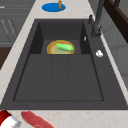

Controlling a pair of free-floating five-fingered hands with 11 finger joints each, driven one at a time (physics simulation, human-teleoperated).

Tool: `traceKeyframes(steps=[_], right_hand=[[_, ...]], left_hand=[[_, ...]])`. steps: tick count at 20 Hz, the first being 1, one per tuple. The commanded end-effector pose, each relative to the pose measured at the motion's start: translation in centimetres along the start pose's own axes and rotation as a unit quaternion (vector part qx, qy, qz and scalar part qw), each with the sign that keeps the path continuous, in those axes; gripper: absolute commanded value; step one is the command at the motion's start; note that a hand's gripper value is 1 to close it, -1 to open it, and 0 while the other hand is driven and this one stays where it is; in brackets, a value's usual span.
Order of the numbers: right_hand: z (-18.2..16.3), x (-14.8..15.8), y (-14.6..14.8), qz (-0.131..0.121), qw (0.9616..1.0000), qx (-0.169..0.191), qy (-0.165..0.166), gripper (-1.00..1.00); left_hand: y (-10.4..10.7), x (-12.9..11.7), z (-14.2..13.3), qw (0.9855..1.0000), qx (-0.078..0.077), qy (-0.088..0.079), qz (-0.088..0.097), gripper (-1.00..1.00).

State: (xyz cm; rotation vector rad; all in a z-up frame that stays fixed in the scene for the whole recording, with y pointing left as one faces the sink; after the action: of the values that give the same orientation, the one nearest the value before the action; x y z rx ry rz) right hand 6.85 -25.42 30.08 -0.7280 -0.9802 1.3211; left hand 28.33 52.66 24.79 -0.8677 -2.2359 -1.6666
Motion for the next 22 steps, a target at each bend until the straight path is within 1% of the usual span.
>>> traceKeyframes(steps=[1, 5, 10, 11, 14, 18, 19, 20, 21, 22], right_hand=[[0.0, 0.0, 0.0, 0.000, 1.0000, 0.000, 0.000, 0.00], [0.0, 0.0, 0.0, 0.000, 1.0000, 0.000, 0.000, 0.00], [0.0, 0.0, 0.0, 0.000, 1.0000, 0.000, 0.000, 0.00], [0.0, 0.0, 0.0, 0.000, 1.0000, 0.000, 0.000, 0.00], [0.0, 0.0, 0.0, 0.000, 1.0000, 0.000, 0.000, 0.00], [0.0, 0.0, 0.0, 0.000, 1.0000, 0.000, 0.000, 0.00], [0.0, 0.0, 0.0, 0.000, 1.0000, 0.000, 0.000, 0.00], [0.0, 0.0, 0.0, 0.000, 1.0000, 0.000, 0.000, 0.00], [0.0, 0.0, 0.0, 0.000, 1.0000, 0.000, 0.000, 0.00], [0.0, 0.0, 0.0, 0.000, 1.0000, 0.000, 0.000, 0.00]], left_hand=[[-0.4, -0.9, -2.4, 0.9999, -0.011, 0.009, 0.002, 1.00], [-1.0, -1.9, -5.2, 0.9999, -0.011, 0.010, 0.006, 1.00], [-1.6, -3.3, -8.3, 0.9999, -0.009, 0.011, 0.004, 1.00], [-1.5, -3.7, -8.7, 0.9999, -0.006, 0.014, 0.001, 1.00], [-1.9, -4.5, -10.3, 0.9999, 0.001, 0.017, 0.001, 1.00], [-2.9, -6.1, -12.2, 0.9997, -0.001, 0.020, 0.011, 1.00], [-3.4, -6.4, -12.4, 0.9996, 0.006, 0.024, 0.014, 1.00], [-3.8, -6.8, -12.9, 0.9996, 0.001, 0.023, 0.017, 1.00], [-4.3, -7.4, -13.4, 0.9994, -0.017, 0.025, 0.017, 1.00], [-4.7, -8.0, -14.0, 0.9993, -0.024, 0.024, 0.017, 1.00]])
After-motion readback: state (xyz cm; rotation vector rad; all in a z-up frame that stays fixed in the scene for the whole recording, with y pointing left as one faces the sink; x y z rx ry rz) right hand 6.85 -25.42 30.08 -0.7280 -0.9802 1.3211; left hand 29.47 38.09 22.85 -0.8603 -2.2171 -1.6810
